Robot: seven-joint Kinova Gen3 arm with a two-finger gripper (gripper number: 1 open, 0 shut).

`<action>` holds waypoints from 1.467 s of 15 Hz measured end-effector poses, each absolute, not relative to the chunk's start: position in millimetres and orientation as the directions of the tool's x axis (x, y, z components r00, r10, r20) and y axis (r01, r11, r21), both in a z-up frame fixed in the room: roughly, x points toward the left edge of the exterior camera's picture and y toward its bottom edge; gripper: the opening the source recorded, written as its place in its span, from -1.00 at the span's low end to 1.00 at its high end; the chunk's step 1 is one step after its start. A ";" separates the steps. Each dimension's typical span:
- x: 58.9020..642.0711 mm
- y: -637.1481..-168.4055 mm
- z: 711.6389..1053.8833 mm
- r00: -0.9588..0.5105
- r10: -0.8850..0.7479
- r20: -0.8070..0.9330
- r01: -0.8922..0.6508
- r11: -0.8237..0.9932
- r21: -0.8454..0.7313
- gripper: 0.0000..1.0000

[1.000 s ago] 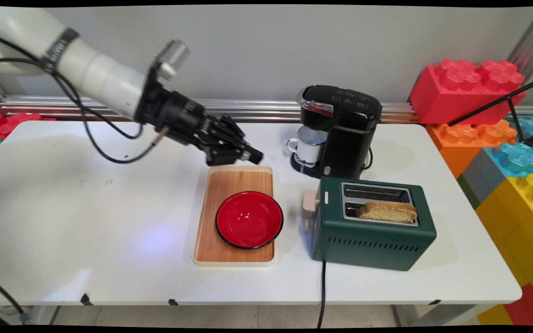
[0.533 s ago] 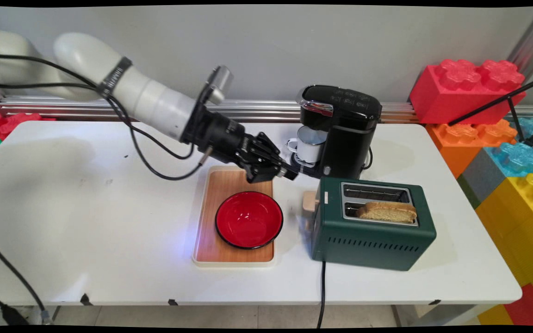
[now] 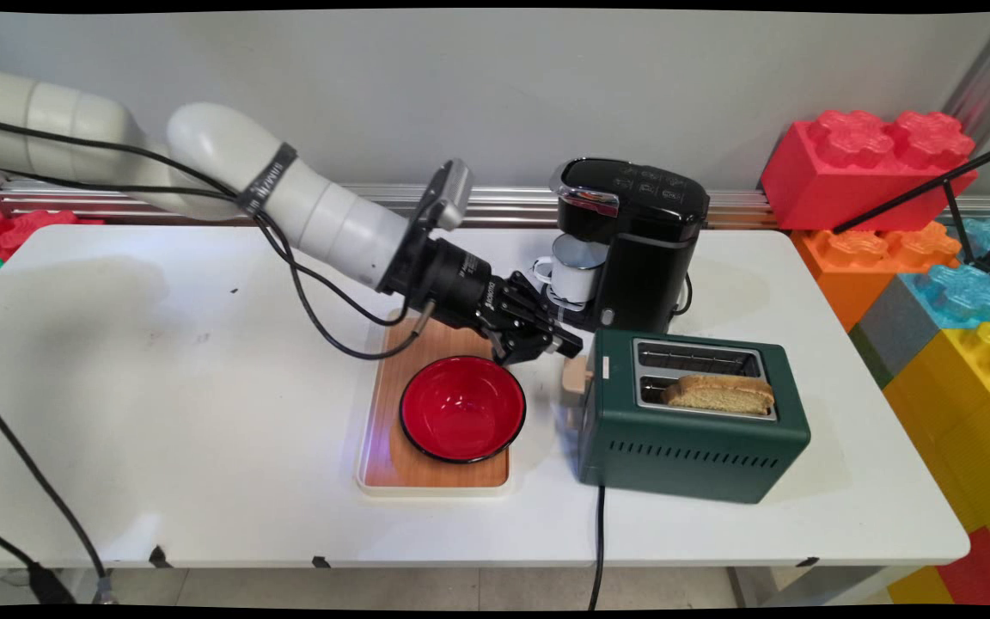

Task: Press the toaster switch

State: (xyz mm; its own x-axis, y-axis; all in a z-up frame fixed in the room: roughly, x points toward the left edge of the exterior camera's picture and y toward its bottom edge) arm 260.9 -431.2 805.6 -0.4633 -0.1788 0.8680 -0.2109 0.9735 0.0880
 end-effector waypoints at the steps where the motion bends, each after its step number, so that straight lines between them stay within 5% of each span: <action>1: 258.8 -431.8 802.2 -0.465 -0.179 0.867 -0.211 0.974 0.087 -1.00; 22: 245.4 -433.4 754.6 -0.516 -0.181 0.837 -0.214 0.974 0.079 -1.00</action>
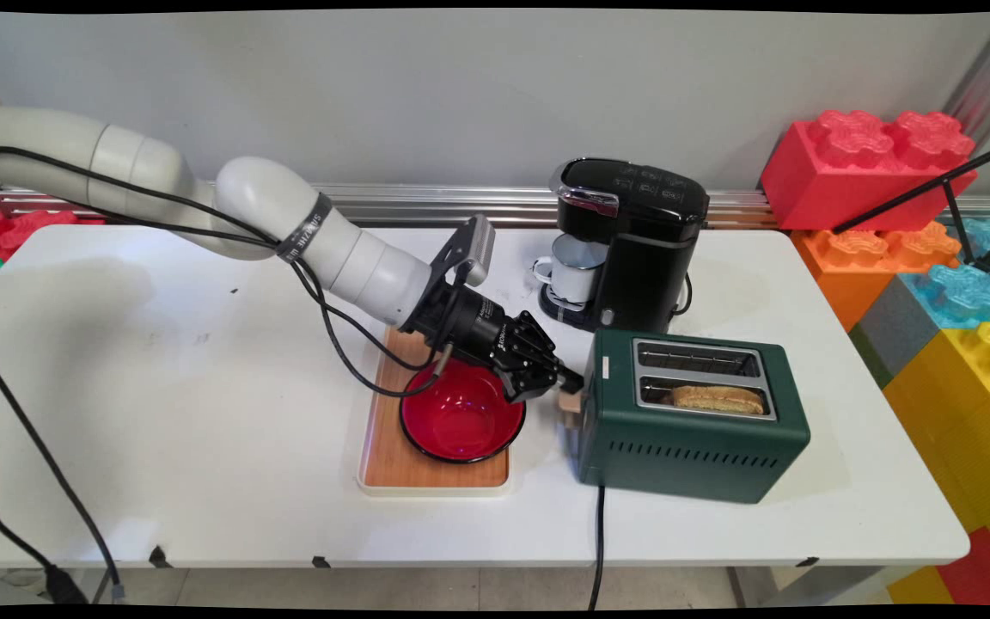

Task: Press the toaster switch

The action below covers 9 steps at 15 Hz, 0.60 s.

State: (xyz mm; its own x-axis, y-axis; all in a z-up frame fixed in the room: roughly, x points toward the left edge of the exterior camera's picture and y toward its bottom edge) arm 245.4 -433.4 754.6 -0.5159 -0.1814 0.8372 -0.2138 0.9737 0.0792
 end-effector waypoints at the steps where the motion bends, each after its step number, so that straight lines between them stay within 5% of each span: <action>1: 245.2 -433.7 752.9 -0.518 -0.182 0.836 -0.215 0.973 0.079 -1.00; 9: 243.3 -436.0 747.1 -0.523 -0.185 0.832 -0.217 0.973 0.080 -1.00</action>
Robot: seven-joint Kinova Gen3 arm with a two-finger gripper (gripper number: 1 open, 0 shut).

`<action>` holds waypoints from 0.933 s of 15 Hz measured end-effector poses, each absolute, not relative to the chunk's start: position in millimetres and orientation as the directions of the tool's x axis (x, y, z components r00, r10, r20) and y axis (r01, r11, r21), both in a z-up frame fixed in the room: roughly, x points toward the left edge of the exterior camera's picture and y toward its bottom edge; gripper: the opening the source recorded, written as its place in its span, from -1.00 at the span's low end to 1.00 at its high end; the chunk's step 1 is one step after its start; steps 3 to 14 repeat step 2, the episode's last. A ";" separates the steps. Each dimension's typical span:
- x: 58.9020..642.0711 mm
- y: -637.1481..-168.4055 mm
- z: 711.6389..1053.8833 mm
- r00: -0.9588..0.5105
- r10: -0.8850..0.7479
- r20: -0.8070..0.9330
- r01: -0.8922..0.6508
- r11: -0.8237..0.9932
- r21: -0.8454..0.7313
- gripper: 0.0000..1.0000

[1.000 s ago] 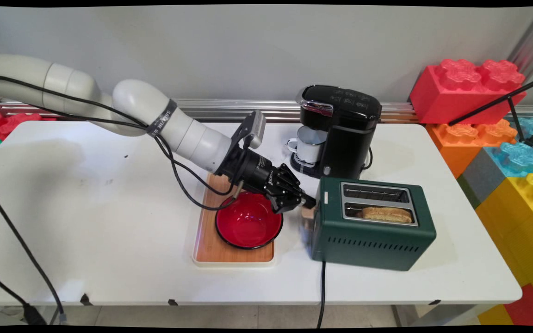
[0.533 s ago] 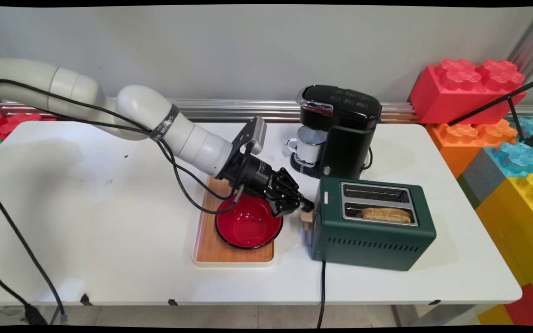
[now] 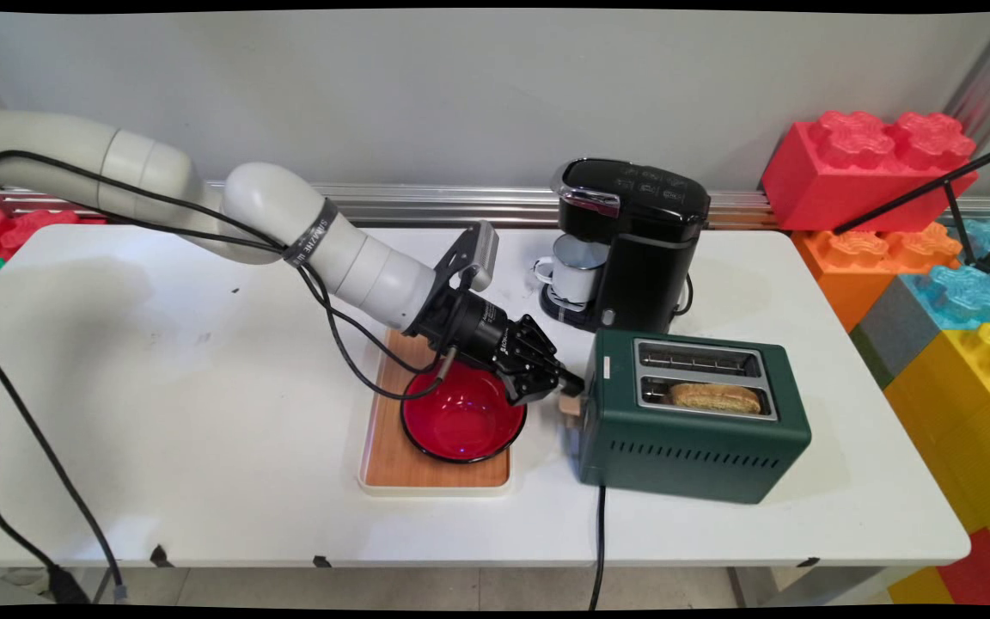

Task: Press the toaster switch

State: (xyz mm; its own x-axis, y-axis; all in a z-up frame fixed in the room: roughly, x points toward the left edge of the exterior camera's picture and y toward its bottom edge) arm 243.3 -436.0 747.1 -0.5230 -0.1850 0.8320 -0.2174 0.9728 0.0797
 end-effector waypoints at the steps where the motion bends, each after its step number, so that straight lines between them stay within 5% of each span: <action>1: 243.0 -436.5 746.4 -0.524 -0.185 0.832 -0.217 0.973 0.080 -1.00; 14: 242.8 -436.9 746.0 -0.524 -0.185 0.831 -0.217 0.973 0.079 -1.00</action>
